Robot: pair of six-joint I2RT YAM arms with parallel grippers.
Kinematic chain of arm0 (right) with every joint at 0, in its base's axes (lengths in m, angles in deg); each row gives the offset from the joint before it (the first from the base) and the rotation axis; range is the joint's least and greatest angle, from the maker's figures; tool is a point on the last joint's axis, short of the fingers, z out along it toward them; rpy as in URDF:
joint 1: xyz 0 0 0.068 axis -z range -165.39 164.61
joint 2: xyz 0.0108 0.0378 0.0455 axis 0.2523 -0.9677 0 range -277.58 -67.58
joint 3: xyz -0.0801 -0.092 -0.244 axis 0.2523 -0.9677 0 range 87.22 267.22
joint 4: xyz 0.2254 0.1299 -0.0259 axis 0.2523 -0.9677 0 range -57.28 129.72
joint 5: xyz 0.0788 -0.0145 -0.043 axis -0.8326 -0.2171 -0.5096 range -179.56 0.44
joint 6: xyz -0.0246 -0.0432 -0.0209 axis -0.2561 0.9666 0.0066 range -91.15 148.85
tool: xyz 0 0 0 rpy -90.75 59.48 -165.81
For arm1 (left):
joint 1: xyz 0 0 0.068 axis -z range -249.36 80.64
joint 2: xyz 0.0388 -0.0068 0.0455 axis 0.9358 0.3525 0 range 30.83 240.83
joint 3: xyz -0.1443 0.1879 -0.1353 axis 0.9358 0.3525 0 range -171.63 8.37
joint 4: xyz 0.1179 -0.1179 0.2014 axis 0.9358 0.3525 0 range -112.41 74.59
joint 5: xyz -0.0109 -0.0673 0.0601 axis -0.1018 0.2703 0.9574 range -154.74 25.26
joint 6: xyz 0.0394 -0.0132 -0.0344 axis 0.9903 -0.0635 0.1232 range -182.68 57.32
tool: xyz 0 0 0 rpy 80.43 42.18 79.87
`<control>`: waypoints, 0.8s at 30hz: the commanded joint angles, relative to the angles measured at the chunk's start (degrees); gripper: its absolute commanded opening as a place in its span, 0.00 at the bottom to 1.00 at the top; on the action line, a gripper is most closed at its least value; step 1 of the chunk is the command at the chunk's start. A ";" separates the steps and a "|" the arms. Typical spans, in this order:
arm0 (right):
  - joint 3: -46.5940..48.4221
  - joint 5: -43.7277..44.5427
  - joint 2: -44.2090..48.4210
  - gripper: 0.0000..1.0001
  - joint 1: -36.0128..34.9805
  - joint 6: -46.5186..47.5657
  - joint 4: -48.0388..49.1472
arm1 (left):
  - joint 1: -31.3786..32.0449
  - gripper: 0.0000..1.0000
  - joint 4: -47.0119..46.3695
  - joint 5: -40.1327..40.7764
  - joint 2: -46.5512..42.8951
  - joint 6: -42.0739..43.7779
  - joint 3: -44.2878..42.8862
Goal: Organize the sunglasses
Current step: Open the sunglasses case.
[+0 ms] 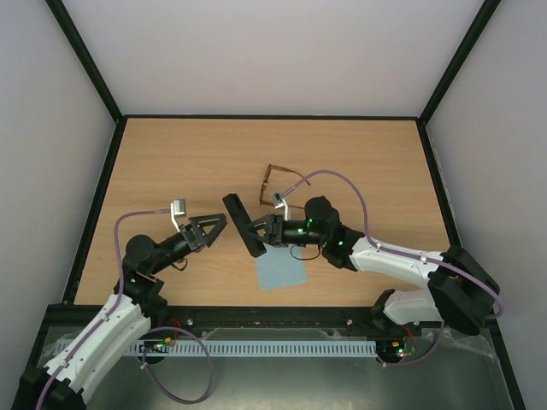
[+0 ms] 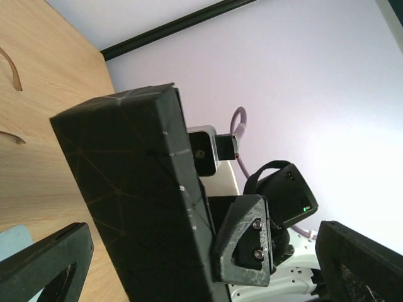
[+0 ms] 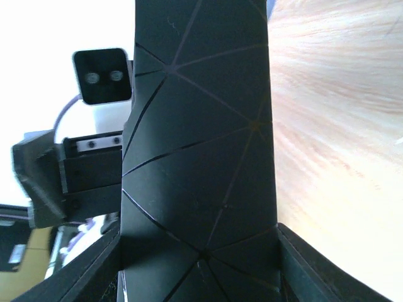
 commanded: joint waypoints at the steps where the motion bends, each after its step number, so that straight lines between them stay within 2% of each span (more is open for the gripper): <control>1: -3.40 -7.06 0.81 0.54 0.61 -12.22 20.60 | 0.62 0.99 -6.80 -0.77 0.31 -2.13 1.85; 5: -5.16 -8.20 -0.76 0.53 0.60 -17.66 28.73 | 1.72 1.00 -7.43 -0.16 1.84 -1.59 1.66; 10: -5.68 -8.61 -2.49 0.53 0.60 -19.70 32.82 | 3.98 0.99 -7.90 2.14 4.48 -0.41 1.46; 16: -5.87 -8.48 -3.66 0.52 0.66 -19.13 32.69 | 5.64 0.99 -9.53 3.80 7.60 -0.02 0.88; 24: -5.77 -7.44 -4.16 0.51 0.68 -14.46 27.08 | 7.04 0.94 -8.63 5.21 9.52 0.66 -0.68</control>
